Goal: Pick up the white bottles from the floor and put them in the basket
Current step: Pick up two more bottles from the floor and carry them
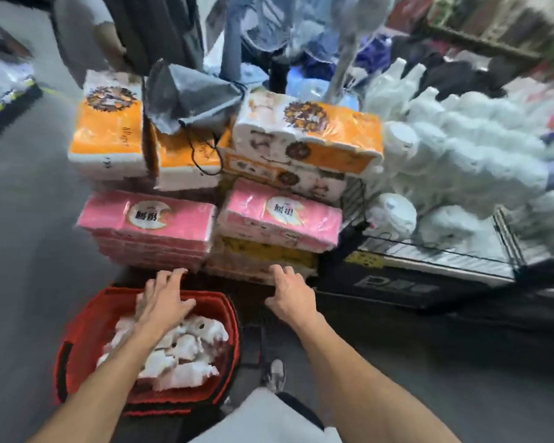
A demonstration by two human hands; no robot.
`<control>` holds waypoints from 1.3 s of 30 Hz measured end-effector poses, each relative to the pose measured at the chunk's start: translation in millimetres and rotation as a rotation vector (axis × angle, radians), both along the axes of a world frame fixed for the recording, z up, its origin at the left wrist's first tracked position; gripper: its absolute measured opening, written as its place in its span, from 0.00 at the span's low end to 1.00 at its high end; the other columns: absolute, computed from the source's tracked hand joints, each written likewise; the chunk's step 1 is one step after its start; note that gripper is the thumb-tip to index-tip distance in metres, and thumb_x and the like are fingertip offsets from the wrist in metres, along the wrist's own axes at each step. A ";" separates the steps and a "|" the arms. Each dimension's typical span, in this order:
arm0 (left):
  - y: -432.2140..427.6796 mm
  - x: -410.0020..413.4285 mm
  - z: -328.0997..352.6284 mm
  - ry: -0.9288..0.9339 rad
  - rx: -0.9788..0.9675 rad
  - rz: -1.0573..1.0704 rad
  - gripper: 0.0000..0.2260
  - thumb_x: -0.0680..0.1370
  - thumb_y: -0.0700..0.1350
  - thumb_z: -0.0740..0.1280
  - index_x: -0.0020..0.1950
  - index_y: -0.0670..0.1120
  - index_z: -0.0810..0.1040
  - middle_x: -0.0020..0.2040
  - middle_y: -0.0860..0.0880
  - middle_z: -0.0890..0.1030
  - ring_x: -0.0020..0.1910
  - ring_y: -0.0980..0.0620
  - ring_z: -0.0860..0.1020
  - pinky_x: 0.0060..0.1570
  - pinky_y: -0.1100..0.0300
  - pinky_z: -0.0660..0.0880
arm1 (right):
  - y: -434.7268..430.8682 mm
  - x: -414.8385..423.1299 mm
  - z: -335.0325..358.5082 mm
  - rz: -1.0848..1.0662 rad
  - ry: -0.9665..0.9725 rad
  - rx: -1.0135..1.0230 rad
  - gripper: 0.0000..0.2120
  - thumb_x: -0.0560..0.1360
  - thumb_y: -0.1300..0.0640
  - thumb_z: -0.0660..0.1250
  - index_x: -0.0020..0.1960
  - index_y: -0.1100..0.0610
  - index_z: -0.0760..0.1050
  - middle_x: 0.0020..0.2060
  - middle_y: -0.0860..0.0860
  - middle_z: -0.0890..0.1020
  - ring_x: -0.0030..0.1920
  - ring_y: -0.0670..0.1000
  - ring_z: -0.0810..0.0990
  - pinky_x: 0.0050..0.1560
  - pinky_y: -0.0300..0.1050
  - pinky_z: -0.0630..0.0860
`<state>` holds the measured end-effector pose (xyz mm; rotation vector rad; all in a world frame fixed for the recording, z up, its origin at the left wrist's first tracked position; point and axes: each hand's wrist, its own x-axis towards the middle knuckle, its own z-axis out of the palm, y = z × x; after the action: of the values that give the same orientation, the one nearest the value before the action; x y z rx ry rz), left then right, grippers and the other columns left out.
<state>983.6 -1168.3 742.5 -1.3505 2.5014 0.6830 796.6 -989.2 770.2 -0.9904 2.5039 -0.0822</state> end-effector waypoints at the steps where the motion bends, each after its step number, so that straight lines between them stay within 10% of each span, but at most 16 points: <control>1: 5.6 -16.5 3.6 -0.011 -0.012 -0.066 0.31 0.74 0.55 0.70 0.76 0.56 0.64 0.71 0.47 0.68 0.68 0.42 0.68 0.65 0.45 0.69 | 18.6 -7.9 3.2 -0.067 0.000 -0.012 0.32 0.73 0.52 0.72 0.73 0.50 0.63 0.64 0.53 0.72 0.64 0.59 0.73 0.54 0.56 0.77; 17: 325.8 -264.6 52.5 0.104 -0.101 -1.055 0.33 0.76 0.57 0.71 0.78 0.56 0.61 0.72 0.47 0.69 0.69 0.43 0.70 0.63 0.45 0.73 | 393.0 -49.7 30.1 -1.158 -0.009 -0.209 0.27 0.74 0.57 0.69 0.71 0.47 0.66 0.66 0.51 0.72 0.65 0.58 0.73 0.58 0.51 0.71; 39: 624.5 -446.4 49.9 0.144 -0.001 -1.672 0.33 0.75 0.55 0.71 0.78 0.55 0.62 0.68 0.47 0.69 0.68 0.43 0.70 0.62 0.44 0.72 | 657.4 -86.2 42.5 -1.775 0.153 -0.229 0.28 0.73 0.56 0.68 0.71 0.48 0.67 0.67 0.52 0.73 0.66 0.58 0.73 0.55 0.49 0.71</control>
<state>537.2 -543.8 792.4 0.9511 2.5729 0.2902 710.4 -331.8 812.7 1.4060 2.6490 -0.7968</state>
